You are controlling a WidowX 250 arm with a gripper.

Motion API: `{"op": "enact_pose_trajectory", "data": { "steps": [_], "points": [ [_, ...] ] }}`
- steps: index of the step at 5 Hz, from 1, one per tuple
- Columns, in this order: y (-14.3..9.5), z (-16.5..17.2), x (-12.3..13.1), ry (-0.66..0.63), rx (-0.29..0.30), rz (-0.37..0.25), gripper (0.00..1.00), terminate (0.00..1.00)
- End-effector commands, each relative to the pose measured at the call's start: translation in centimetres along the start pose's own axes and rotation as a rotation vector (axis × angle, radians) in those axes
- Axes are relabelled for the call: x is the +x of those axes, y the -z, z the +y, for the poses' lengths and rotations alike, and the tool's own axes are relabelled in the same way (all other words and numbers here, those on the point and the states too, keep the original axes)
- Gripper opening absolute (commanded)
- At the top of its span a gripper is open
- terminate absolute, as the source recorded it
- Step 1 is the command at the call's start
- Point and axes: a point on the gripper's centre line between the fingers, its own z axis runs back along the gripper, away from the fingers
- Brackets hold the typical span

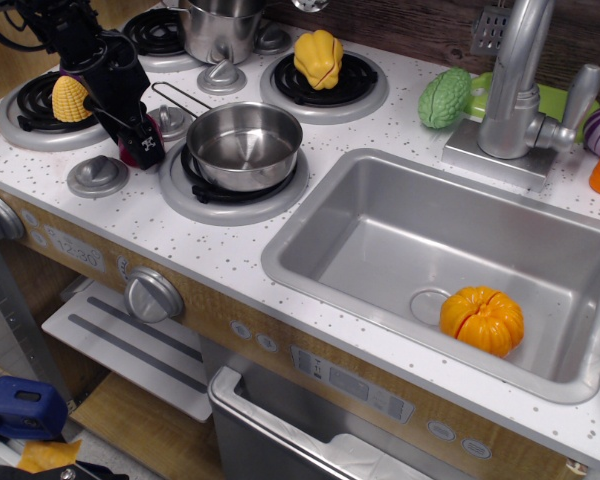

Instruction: Put sweet potato in pan which is on stove

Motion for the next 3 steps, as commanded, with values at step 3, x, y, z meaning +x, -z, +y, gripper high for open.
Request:
{"op": "enact_pose_trajectory", "data": {
  "steps": [3],
  "points": [
    [-8.5,-2.5,4.6,0.034,0.211,-0.017,0.0,0.0]
  ]
}}
